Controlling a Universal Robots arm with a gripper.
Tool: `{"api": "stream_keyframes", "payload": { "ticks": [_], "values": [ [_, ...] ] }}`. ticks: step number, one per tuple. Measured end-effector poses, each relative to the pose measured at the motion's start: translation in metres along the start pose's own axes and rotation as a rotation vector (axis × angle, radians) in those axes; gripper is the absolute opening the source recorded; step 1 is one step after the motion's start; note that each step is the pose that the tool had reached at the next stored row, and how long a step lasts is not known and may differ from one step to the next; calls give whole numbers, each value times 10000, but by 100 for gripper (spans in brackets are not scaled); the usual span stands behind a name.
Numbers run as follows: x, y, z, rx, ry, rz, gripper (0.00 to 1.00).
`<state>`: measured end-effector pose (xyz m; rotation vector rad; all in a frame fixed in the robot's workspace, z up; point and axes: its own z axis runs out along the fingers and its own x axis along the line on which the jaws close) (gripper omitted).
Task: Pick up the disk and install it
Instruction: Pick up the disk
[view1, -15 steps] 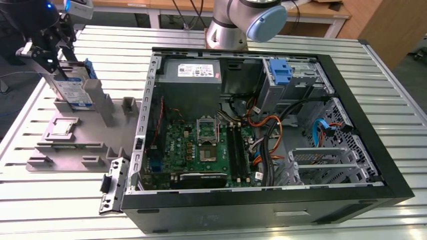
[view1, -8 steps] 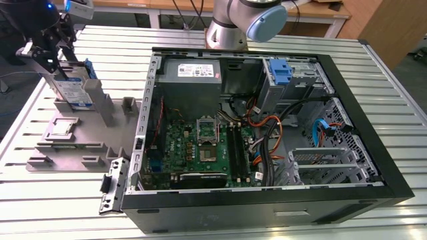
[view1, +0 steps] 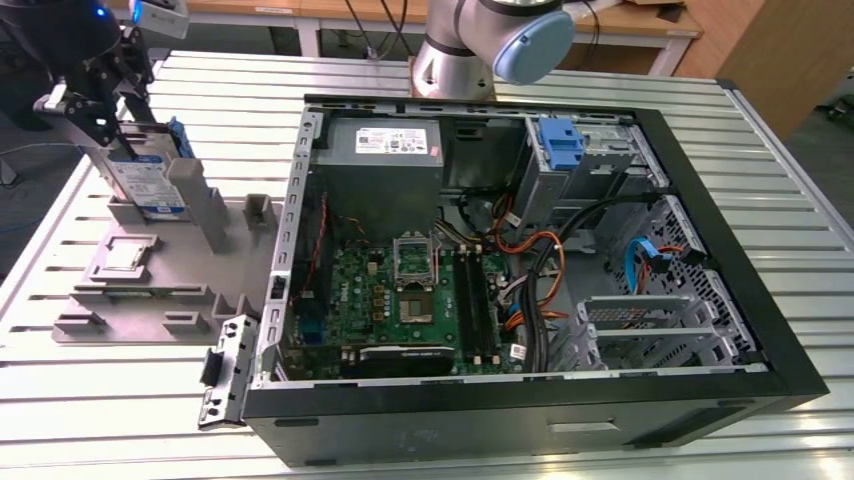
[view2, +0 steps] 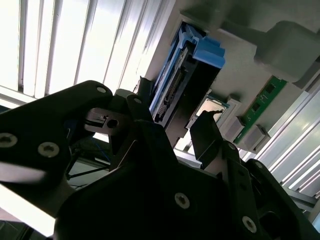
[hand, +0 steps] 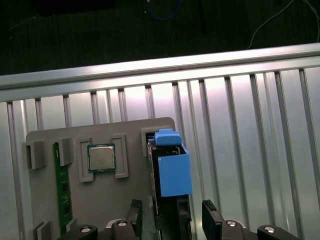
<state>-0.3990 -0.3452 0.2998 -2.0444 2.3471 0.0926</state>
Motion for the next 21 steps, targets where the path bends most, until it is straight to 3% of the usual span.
{"api": "stream_keyframes", "payload": {
  "ticks": [21],
  "values": [
    [-15, 3, 20, 1, 1, 1, 59]
  ]
}}
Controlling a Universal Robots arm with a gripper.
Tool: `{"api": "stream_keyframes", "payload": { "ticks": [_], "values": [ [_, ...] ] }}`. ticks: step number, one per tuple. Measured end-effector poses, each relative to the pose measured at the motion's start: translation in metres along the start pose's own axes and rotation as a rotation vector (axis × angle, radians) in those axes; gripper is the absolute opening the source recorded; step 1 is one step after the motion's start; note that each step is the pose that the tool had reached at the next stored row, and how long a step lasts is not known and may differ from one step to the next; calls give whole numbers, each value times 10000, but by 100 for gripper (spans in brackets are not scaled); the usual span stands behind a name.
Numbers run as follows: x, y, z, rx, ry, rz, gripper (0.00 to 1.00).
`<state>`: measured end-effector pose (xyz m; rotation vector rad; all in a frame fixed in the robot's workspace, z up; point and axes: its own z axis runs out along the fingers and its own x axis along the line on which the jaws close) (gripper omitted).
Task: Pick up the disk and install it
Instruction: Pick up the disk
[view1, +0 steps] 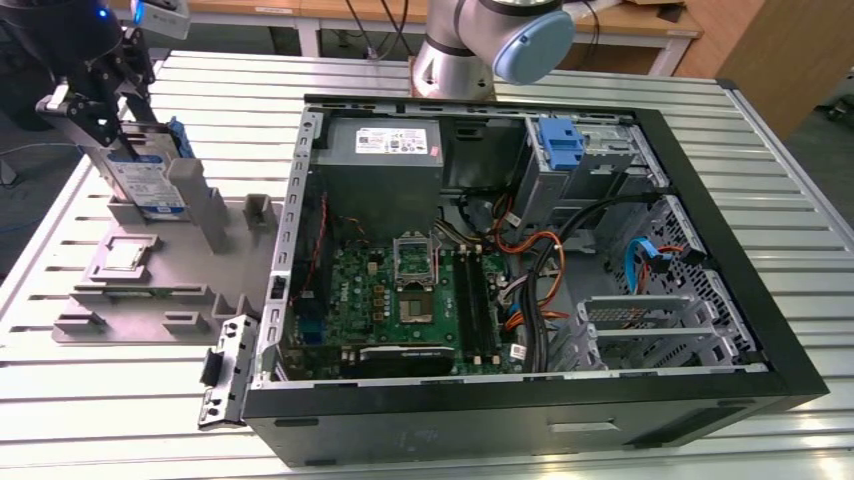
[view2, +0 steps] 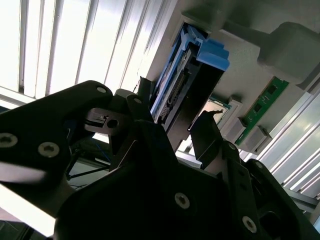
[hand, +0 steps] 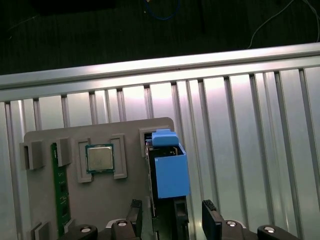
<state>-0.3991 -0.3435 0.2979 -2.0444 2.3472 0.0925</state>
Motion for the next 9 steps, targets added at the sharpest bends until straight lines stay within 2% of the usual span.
{"api": "stream_keyframes", "payload": {
  "ticks": [9],
  "values": [
    [0, 0, 1, 0, 0, 0, 58]
  ]
}}
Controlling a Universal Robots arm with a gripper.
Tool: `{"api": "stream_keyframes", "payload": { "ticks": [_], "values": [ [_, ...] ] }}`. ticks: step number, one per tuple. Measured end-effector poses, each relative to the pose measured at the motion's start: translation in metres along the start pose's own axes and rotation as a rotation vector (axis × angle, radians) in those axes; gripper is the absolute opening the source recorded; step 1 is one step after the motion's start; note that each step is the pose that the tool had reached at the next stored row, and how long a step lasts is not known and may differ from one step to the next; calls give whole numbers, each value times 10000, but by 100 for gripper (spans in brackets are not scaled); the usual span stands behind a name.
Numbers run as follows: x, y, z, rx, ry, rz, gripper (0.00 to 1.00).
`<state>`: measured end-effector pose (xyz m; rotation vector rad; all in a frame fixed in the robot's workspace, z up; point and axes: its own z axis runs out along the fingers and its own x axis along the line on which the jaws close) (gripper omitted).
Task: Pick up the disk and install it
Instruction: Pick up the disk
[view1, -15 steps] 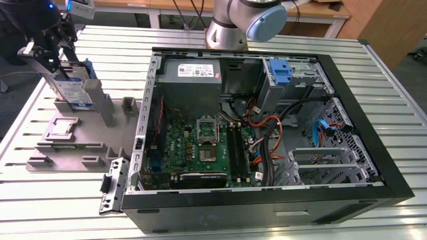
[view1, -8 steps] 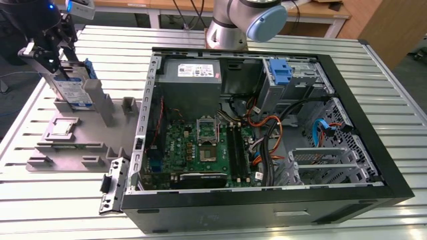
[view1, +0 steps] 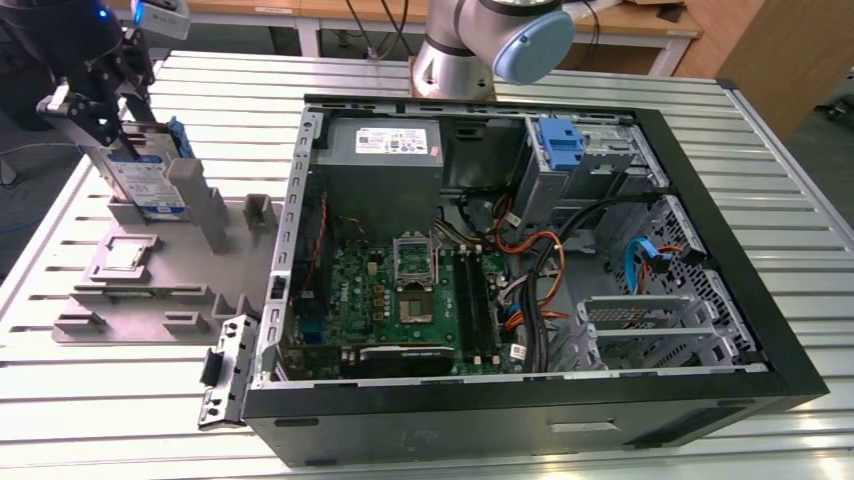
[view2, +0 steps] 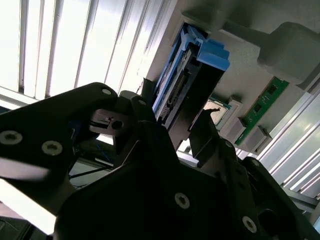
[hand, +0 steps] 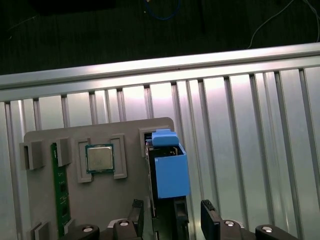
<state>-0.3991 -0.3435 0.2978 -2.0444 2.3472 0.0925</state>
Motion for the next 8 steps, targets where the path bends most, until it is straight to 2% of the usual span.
{"api": "stream_keyframes", "payload": {
  "ticks": [1, 2, 8],
  "values": [
    [0, 0, 0, 0, 0, 0, 58],
    [0, 0, 0, 0, 0, 0, 51],
    [0, 0, 1, 1, -1, 0, 51]
  ]
}}
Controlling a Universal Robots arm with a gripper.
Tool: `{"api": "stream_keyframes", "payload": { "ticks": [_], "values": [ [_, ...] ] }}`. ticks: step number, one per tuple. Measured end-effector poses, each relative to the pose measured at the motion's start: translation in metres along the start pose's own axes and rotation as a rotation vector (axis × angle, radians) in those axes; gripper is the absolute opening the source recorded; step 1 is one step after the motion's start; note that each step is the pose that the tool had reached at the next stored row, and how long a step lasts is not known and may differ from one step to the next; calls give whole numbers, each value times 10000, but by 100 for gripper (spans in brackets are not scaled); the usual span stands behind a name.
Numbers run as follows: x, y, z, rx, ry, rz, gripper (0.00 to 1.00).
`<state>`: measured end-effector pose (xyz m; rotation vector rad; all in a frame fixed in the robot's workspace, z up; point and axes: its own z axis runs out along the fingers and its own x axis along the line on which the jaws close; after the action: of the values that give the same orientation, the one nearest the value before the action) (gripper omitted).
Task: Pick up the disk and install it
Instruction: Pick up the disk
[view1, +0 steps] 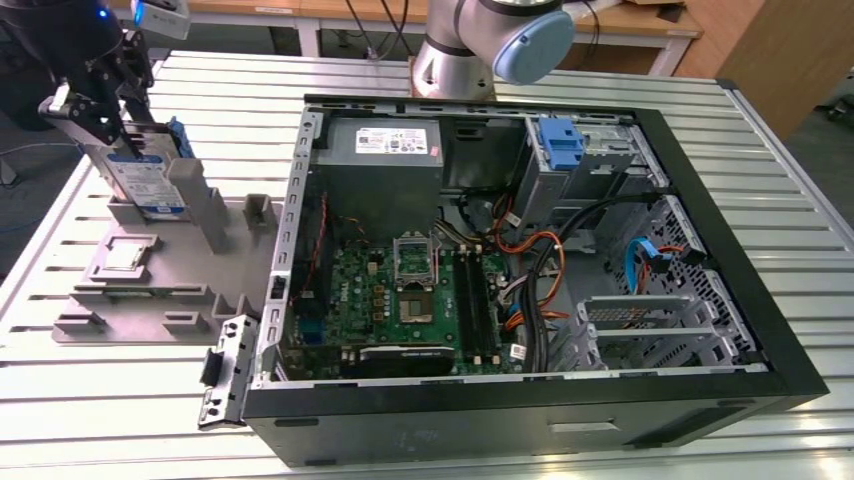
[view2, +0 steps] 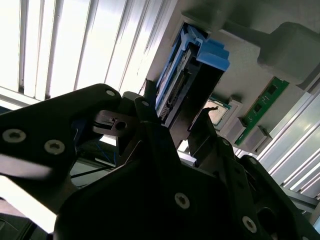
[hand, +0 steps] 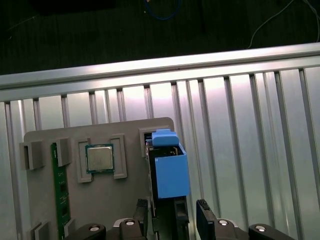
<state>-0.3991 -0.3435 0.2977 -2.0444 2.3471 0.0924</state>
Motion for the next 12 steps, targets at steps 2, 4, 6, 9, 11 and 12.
{"api": "stream_keyframes", "payload": {
  "ticks": [2, 4, 6, 9, 11, 12],
  "values": [
    [0, 0, -5, -3, 1, 0, 51],
    [-1, 1, -22, -5, 1, 1, 51],
    [-2, 1, -28, -4, 0, 1, 51],
    [-2, 1, -29, -4, -1, 0, 51],
    [-2, 1, -31, -5, 1, 1, 51],
    [-2, 1, -31, -5, 0, 1, 51]
  ]
}}
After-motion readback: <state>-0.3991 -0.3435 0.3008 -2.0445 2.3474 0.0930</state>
